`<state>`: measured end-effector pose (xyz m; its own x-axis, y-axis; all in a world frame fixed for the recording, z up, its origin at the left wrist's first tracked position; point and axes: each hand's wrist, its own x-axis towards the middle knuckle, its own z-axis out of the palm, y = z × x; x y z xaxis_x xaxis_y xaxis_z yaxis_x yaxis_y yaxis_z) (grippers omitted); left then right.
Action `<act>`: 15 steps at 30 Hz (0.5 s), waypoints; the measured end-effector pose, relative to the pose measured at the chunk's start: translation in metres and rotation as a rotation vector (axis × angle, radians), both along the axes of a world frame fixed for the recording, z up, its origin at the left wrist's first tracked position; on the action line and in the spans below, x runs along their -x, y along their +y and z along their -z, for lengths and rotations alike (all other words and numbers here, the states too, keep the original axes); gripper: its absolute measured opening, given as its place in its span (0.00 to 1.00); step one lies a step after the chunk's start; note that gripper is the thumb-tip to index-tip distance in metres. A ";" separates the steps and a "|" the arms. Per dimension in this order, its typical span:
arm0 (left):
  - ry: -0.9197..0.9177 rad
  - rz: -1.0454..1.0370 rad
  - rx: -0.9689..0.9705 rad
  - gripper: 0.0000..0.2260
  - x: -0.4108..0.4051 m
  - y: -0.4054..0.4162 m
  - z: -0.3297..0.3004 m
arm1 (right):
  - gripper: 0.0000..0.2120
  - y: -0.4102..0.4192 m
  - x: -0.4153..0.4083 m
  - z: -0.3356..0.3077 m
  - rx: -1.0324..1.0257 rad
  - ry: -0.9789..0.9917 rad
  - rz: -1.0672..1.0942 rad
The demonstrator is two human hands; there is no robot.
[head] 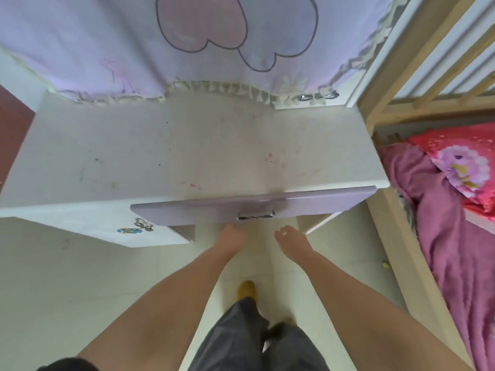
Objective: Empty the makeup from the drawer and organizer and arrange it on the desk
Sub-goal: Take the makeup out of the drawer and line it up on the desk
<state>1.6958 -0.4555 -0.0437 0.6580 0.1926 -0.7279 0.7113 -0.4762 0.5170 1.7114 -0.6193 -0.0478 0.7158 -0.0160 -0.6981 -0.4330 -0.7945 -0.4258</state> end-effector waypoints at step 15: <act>0.046 -0.879 0.509 0.13 -0.039 -0.018 0.037 | 0.09 0.020 -0.057 0.040 -0.387 0.089 0.412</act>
